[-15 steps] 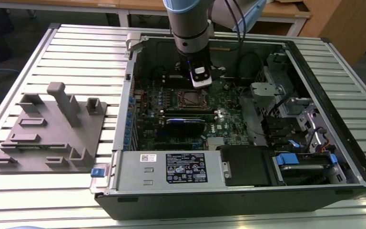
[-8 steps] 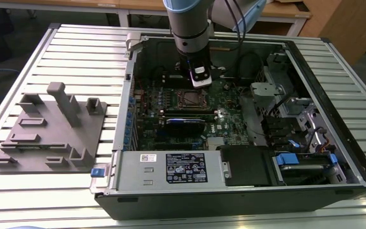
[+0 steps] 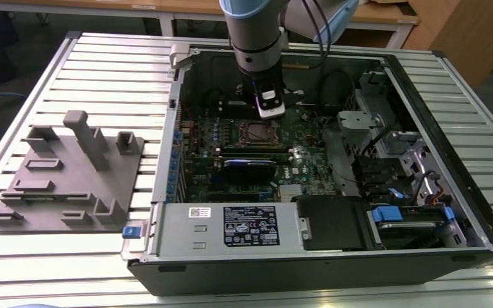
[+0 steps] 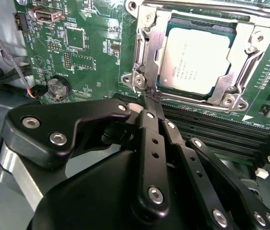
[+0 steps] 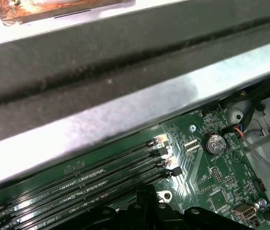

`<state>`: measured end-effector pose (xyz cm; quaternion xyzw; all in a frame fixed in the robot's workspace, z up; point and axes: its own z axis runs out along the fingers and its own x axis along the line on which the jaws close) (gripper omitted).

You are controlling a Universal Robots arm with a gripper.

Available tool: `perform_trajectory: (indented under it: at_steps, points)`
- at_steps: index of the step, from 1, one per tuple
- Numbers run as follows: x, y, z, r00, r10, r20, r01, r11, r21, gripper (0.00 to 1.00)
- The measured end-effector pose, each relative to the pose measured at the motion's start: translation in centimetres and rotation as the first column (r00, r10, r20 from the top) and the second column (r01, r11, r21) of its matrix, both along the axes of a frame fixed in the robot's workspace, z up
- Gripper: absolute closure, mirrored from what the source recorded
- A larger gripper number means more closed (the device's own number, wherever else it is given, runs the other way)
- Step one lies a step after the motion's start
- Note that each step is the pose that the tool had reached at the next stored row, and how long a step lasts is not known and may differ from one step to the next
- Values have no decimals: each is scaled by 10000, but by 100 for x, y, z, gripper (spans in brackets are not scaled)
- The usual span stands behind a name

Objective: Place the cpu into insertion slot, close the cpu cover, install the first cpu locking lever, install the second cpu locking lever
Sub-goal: 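Install the first cpu locking lever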

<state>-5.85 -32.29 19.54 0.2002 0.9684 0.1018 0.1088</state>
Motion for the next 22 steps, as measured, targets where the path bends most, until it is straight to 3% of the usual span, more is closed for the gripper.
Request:
perform_trajectory:
  at_steps: [9,13,22]
  points:
    - [-1,0,-18,10000,0,2,0,10000,0,90]
    - [-7,4,-22,10000,0,4,0,10000,69,90]
    - [-16,4,-36,10000,1,11,-1,10000,85,90]
